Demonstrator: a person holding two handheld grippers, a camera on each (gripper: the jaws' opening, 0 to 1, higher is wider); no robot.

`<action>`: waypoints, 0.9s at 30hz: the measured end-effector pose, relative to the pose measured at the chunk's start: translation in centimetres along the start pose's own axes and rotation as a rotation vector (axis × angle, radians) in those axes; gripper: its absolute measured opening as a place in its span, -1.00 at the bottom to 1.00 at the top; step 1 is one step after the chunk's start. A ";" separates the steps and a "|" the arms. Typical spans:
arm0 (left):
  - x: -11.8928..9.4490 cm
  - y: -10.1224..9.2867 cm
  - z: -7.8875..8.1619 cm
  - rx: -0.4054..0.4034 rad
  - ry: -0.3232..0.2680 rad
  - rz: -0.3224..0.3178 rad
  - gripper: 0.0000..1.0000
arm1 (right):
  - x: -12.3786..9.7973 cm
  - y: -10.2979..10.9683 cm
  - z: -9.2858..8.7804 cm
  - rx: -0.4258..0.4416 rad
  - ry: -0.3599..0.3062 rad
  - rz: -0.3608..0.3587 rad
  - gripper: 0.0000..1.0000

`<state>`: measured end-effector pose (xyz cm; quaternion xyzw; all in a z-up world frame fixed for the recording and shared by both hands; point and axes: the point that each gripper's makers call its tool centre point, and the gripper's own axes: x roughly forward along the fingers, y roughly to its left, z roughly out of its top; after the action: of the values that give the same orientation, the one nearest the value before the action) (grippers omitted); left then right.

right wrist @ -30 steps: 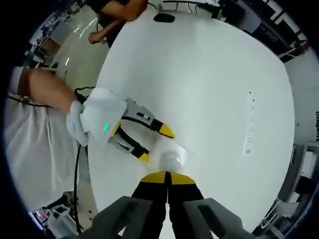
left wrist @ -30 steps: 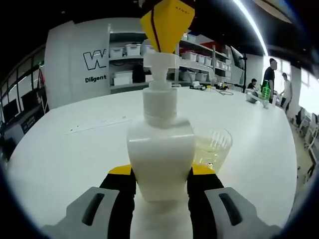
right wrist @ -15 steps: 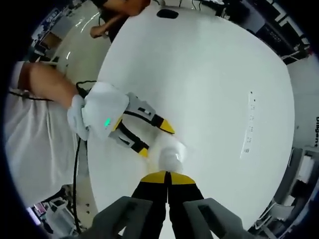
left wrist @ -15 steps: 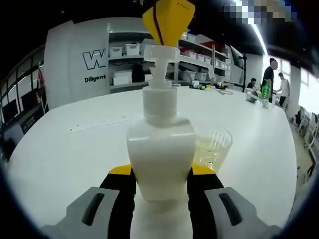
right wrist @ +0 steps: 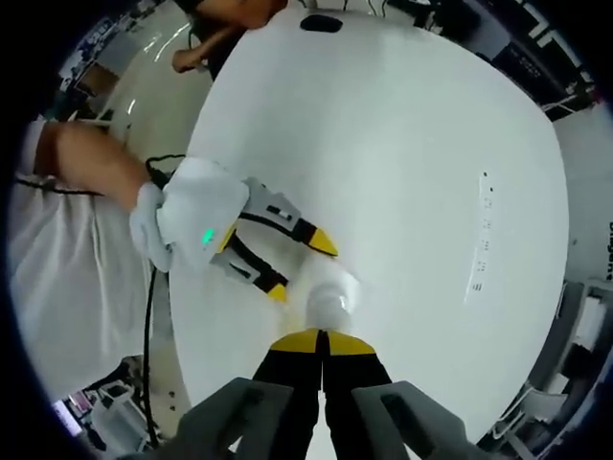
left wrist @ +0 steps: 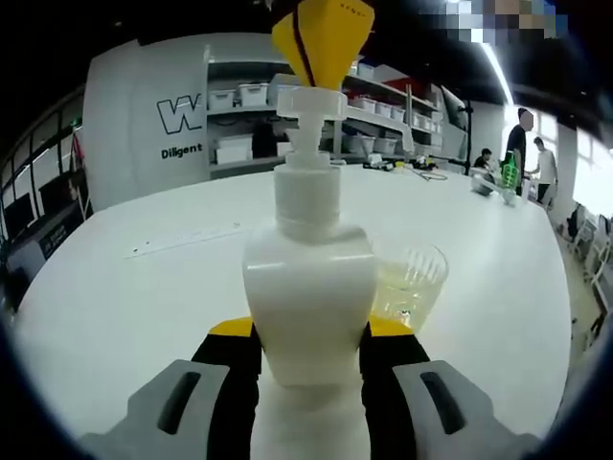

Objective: Hold the bottle steady, press the pump all the way down and release, and repeat the specified number of times to dispense into the cup

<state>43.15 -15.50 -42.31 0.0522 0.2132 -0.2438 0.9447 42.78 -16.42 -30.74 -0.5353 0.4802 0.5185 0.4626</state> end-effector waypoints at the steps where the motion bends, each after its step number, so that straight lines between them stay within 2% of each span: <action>1: 0.0 0.0 0.0 0.000 0.001 0.000 -0.23 | 0.0 0.0 0.0 0.000 0.001 0.002 -1.00; 27: 0.4 0.0 0.1 0.000 0.006 0.003 -0.23 | 0.4 -0.4 -0.3 0.030 -0.001 0.020 -1.00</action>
<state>43.49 -15.65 -42.36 0.0534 0.2162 -0.2420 0.9444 43.18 -16.64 -31.11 -0.5233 0.4932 0.5162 0.4653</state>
